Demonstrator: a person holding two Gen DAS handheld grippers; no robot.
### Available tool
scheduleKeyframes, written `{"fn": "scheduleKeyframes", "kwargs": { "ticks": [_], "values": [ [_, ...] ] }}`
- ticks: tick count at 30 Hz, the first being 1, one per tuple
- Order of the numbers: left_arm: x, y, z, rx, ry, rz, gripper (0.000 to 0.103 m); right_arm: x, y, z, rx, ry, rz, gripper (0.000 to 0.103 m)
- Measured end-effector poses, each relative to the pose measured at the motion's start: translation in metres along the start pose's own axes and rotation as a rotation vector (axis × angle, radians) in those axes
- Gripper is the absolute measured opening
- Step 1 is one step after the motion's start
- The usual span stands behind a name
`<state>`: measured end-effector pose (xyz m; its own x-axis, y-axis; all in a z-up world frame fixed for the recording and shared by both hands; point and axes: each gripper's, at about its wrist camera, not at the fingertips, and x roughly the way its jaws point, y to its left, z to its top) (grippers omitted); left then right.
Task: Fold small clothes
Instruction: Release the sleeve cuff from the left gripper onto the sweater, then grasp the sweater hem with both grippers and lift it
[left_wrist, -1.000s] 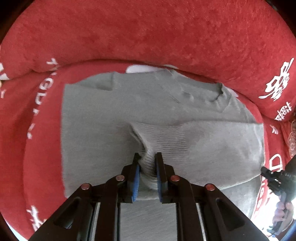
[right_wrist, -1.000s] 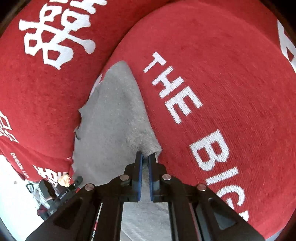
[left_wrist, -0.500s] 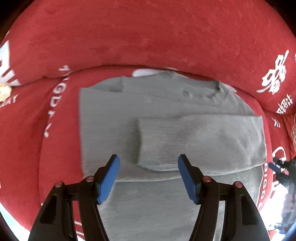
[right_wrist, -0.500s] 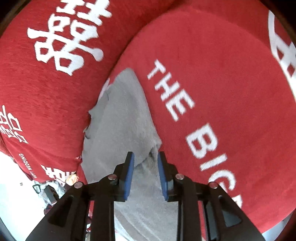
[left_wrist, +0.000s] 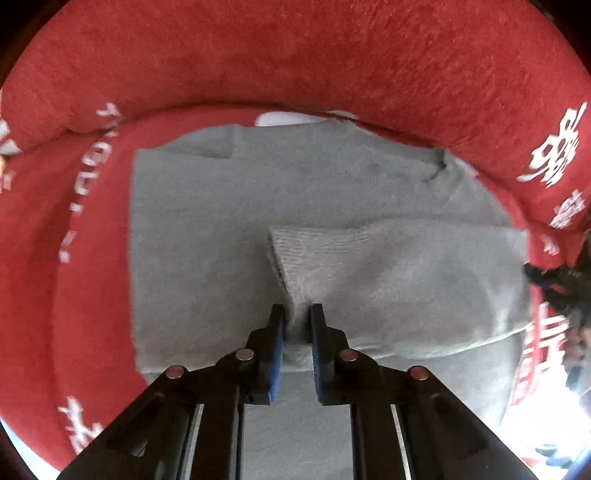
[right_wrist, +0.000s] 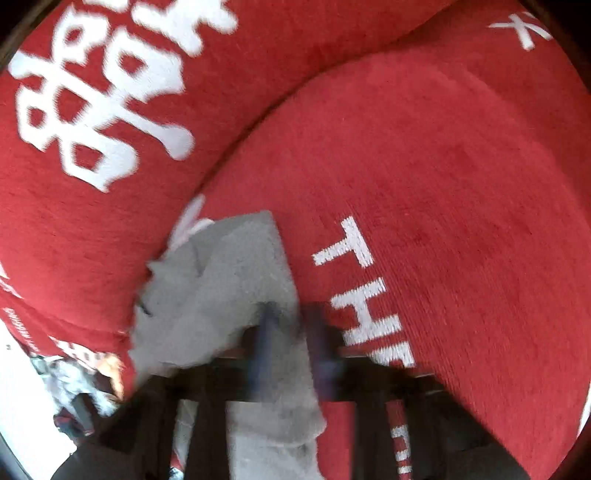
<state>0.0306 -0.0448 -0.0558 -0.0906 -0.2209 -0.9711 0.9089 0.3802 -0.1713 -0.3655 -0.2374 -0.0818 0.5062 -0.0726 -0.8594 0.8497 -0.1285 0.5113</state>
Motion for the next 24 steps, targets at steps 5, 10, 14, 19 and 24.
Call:
{"fn": "scheduleKeyframes", "kwargs": {
  "ticks": [5,10,14,19,24],
  "values": [
    [-0.016,0.025,-0.011,-0.069,-0.013,0.094,0.015,-0.001,0.013,-0.004,-0.088,-0.012,-0.114,0.011],
    [-0.034,0.023,-0.018,-0.046,-0.034,0.092,0.080,-0.026,0.035,-0.028,-0.176,-0.043,-0.193,0.016],
    [-0.036,0.004,-0.019,0.016,-0.030,0.093,0.080,-0.035,0.051,-0.057,-0.201,-0.023,-0.155,0.041],
    [-0.033,-0.019,-0.025,0.047,0.013,0.101,0.080,-0.029,0.061,-0.096,-0.173,0.048,-0.087,0.041],
    [-0.035,-0.030,-0.038,0.073,0.066,0.118,0.080,-0.021,0.062,-0.126,-0.137,0.113,-0.077,0.041]
  ]
}}
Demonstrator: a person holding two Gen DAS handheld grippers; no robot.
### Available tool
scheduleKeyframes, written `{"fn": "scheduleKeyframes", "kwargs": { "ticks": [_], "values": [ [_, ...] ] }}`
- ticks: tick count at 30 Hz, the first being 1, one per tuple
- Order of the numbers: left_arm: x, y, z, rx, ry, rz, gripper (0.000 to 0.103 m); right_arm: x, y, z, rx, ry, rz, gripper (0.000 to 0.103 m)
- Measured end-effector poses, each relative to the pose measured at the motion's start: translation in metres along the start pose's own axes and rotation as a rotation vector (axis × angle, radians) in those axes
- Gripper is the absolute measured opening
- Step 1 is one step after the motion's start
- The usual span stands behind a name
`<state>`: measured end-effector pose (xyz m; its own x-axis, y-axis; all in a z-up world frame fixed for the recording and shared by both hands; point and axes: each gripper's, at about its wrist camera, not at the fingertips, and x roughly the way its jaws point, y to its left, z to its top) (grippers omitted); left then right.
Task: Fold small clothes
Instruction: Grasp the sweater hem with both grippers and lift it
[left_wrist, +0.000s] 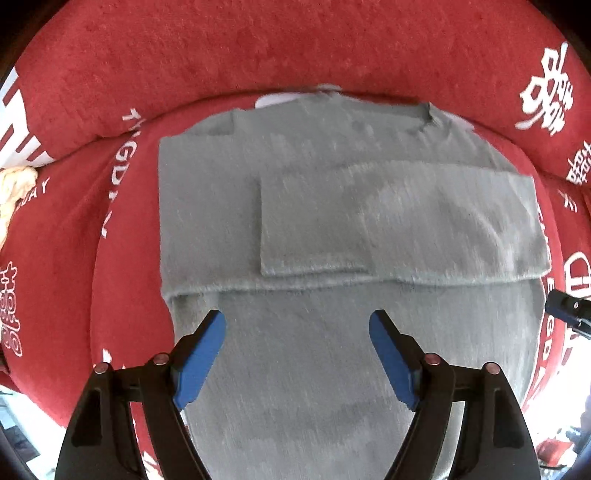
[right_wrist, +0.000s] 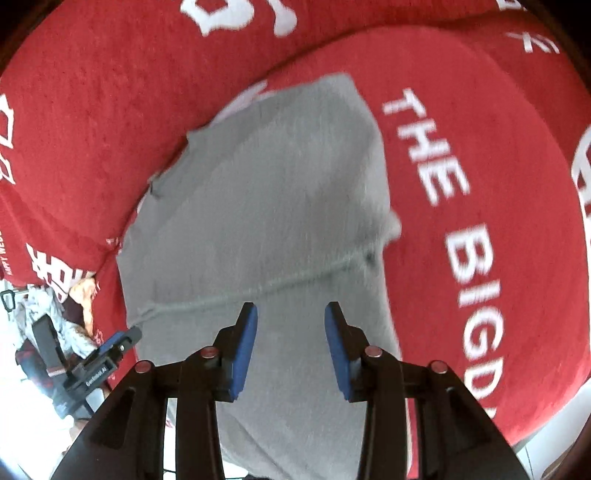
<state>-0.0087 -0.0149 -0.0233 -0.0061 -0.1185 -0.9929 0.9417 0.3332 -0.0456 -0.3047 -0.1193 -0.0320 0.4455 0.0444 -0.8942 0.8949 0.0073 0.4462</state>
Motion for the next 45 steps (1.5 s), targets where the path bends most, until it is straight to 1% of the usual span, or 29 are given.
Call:
{"fn": "scheduleKeyframes", "kwargs": {
  "ticks": [3,6,11,13,16,17,18,21,25,28,31,34,36,38,43,45],
  "values": [
    [-0.004,-0.006,-0.009,0.013,0.017,0.022,0.080,0.001,-0.001,-0.017,0.002,0.036,-0.013,0.041],
    [-0.009,-0.012,-0.016,0.020,0.029,0.037,0.080,0.003,-0.001,-0.025,-0.011,0.060,-0.032,0.041],
    [-0.014,-0.019,-0.028,-0.013,0.050,0.064,0.080,-0.002,-0.012,-0.031,-0.044,0.101,-0.036,0.042],
    [-0.016,-0.021,-0.034,-0.032,0.052,0.072,0.080,-0.003,-0.017,-0.031,-0.069,0.116,-0.015,0.043],
    [-0.022,-0.021,-0.050,-0.056,0.041,0.075,0.080,0.001,-0.025,-0.034,-0.084,0.153,0.057,0.045],
    [-0.023,-0.019,-0.057,-0.065,0.041,0.074,0.080,0.003,-0.027,-0.036,-0.092,0.168,0.065,0.045],
    [-0.023,-0.016,-0.065,-0.077,0.050,0.072,0.080,0.006,-0.028,-0.039,-0.112,0.193,0.063,0.045],
    [-0.018,-0.007,-0.086,-0.104,0.091,0.077,0.080,0.009,-0.031,-0.049,-0.149,0.230,0.060,0.045],
    [-0.013,0.006,-0.119,-0.110,0.128,0.075,0.080,0.014,-0.038,-0.073,-0.161,0.287,0.073,0.045],
    [-0.011,0.015,-0.139,-0.111,0.135,0.047,0.080,0.020,-0.047,-0.097,-0.159,0.332,0.091,0.045],
    [-0.011,0.025,-0.163,-0.116,0.136,0.012,0.080,0.023,-0.056,-0.125,-0.183,0.368,0.044,0.045],
    [-0.015,0.037,-0.188,-0.128,0.121,-0.021,0.080,0.026,-0.068,-0.153,-0.206,0.396,0.010,0.045],
    [-0.013,0.046,-0.205,-0.144,0.130,-0.056,0.080,0.031,-0.075,-0.171,-0.217,0.419,-0.008,0.045],
    [-0.008,0.052,-0.223,-0.155,0.143,-0.087,0.080,0.038,-0.084,-0.188,-0.237,0.436,-0.050,0.045],
    [0.012,0.062,-0.256,-0.157,0.182,-0.148,0.080,0.057,-0.103,-0.213,-0.251,0.422,-0.127,0.046],
    [0.026,0.062,-0.265,-0.158,0.208,-0.168,0.080,0.063,-0.108,-0.219,-0.247,0.412,-0.126,0.046]
  ]
}}
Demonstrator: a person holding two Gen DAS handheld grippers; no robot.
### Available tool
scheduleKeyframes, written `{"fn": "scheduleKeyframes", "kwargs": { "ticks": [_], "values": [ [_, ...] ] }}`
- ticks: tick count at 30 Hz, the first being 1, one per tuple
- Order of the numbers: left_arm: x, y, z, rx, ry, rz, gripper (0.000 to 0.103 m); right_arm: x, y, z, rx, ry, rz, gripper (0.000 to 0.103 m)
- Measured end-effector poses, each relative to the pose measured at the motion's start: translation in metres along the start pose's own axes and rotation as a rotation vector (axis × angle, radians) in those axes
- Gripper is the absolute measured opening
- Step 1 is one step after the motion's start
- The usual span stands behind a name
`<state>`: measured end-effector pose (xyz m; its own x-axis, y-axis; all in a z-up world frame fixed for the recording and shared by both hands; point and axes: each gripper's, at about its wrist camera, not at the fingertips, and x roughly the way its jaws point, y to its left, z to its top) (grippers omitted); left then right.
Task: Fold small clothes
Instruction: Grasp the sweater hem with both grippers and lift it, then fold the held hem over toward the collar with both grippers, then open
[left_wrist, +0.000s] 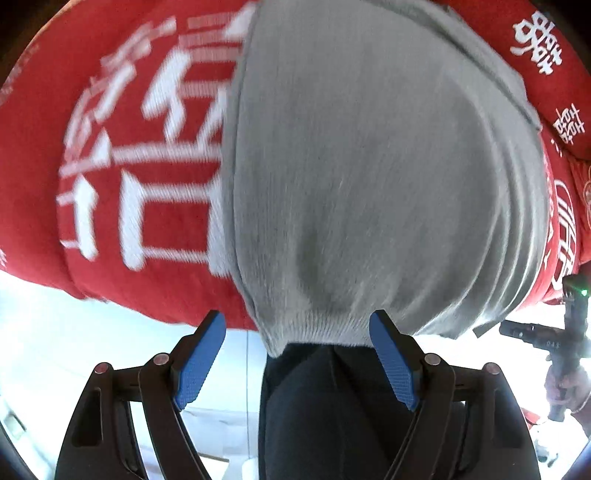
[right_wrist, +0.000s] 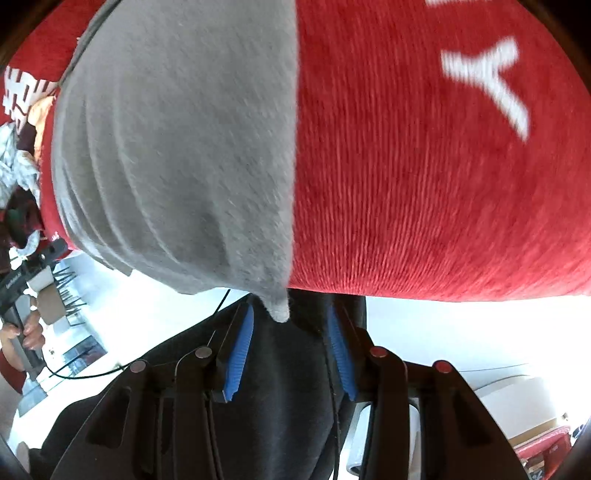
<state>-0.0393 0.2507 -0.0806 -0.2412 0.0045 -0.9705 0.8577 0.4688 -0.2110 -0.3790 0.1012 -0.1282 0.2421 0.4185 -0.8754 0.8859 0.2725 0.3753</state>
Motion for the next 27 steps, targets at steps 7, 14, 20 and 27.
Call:
{"fn": "scheduleKeyframes", "kwargs": {
  "ticks": [7,14,20,27],
  "values": [
    [0.034,-0.007,-0.001,-0.021,0.022,-0.081,0.080,0.020,0.000,-0.006,-0.022,-0.046,0.035,0.046],
    [0.043,-0.006,-0.015,0.003,0.044,-0.107,0.046,0.029,-0.006,-0.007,0.020,-0.055,0.092,0.029],
    [0.024,-0.017,-0.023,0.068,0.015,-0.228,0.010,0.006,-0.005,-0.019,0.086,-0.097,0.199,0.007],
    [-0.046,-0.021,-0.005,0.061,-0.118,-0.367,0.010,-0.055,0.008,-0.022,0.093,-0.201,0.404,0.007]
  ]
}}
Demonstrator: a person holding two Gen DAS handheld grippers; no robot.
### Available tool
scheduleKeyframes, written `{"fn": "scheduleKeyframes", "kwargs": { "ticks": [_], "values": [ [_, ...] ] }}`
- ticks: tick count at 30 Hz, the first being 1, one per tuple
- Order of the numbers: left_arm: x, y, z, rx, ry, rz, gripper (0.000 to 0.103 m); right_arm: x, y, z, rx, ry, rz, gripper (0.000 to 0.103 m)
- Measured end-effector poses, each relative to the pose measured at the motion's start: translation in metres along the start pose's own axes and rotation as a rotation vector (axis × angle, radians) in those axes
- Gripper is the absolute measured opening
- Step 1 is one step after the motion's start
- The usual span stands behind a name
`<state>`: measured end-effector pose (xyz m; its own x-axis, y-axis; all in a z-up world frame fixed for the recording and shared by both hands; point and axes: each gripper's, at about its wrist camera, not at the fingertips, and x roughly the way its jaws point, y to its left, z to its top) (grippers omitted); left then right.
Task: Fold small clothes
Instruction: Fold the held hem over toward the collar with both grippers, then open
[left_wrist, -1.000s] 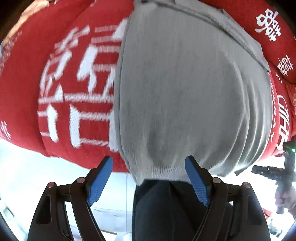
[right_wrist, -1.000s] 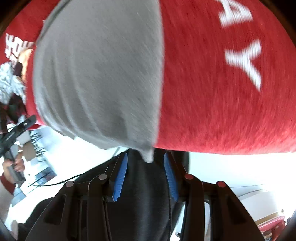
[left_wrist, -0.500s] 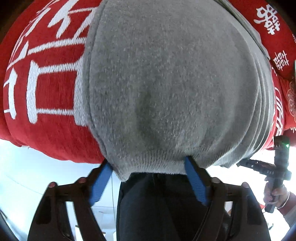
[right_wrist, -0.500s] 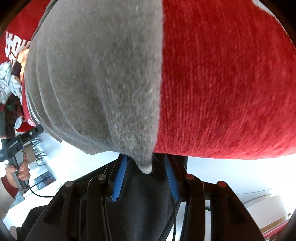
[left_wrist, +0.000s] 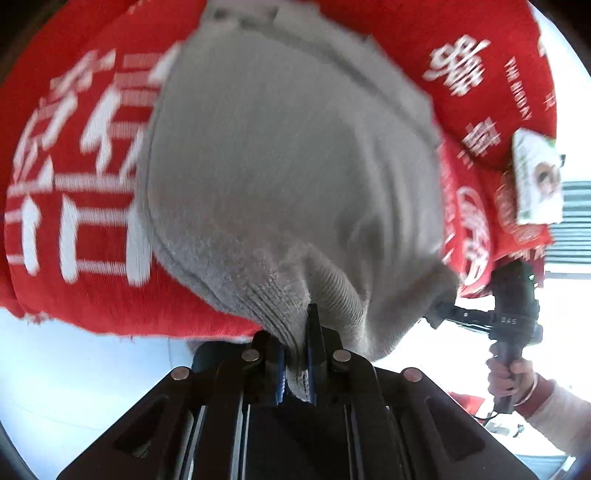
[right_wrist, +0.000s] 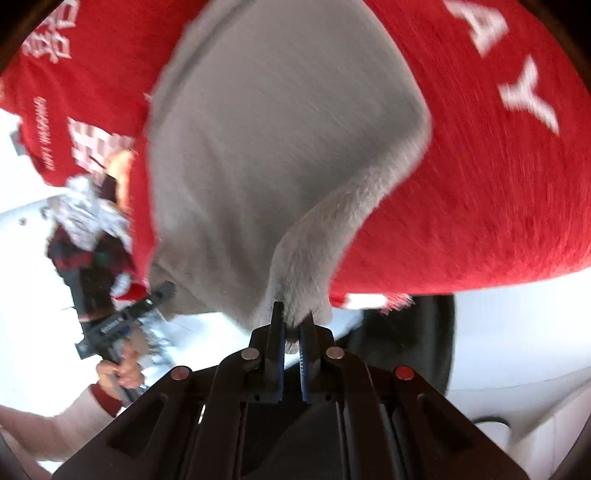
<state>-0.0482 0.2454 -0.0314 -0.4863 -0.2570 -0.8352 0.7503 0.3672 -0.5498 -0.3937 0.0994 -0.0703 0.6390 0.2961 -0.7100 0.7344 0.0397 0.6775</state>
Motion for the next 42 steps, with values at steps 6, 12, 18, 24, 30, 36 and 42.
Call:
{"fn": "scheduleKeyframes", "kwargs": {
  "ticks": [6,12,18,24,30,36,42],
  "values": [
    [-0.036,-0.015,0.059,0.007,-0.107,-0.030,0.010,-0.036,0.028,0.046,0.028,-0.116,0.148,0.007],
    [-0.056,-0.030,0.117,-0.015,-0.193,-0.041,0.010,-0.061,0.053,0.094,0.073,-0.203,0.273,0.007],
    [-0.068,-0.044,0.182,0.013,-0.255,-0.019,0.010,-0.093,0.083,0.159,0.035,-0.265,0.319,0.007],
    [-0.063,-0.062,0.257,0.036,-0.312,0.005,0.010,-0.108,0.108,0.240,-0.027,-0.301,0.304,0.007],
    [-0.039,-0.061,0.327,0.039,-0.345,0.056,0.010,-0.106,0.116,0.320,-0.048,-0.312,0.275,0.007],
    [0.012,-0.036,0.366,-0.021,-0.291,0.152,0.010,-0.074,0.101,0.380,-0.001,-0.286,0.222,0.007],
    [0.049,-0.018,0.379,-0.073,-0.199,0.244,0.010,-0.041,0.075,0.405,0.068,-0.253,0.180,0.007]
  ]
}}
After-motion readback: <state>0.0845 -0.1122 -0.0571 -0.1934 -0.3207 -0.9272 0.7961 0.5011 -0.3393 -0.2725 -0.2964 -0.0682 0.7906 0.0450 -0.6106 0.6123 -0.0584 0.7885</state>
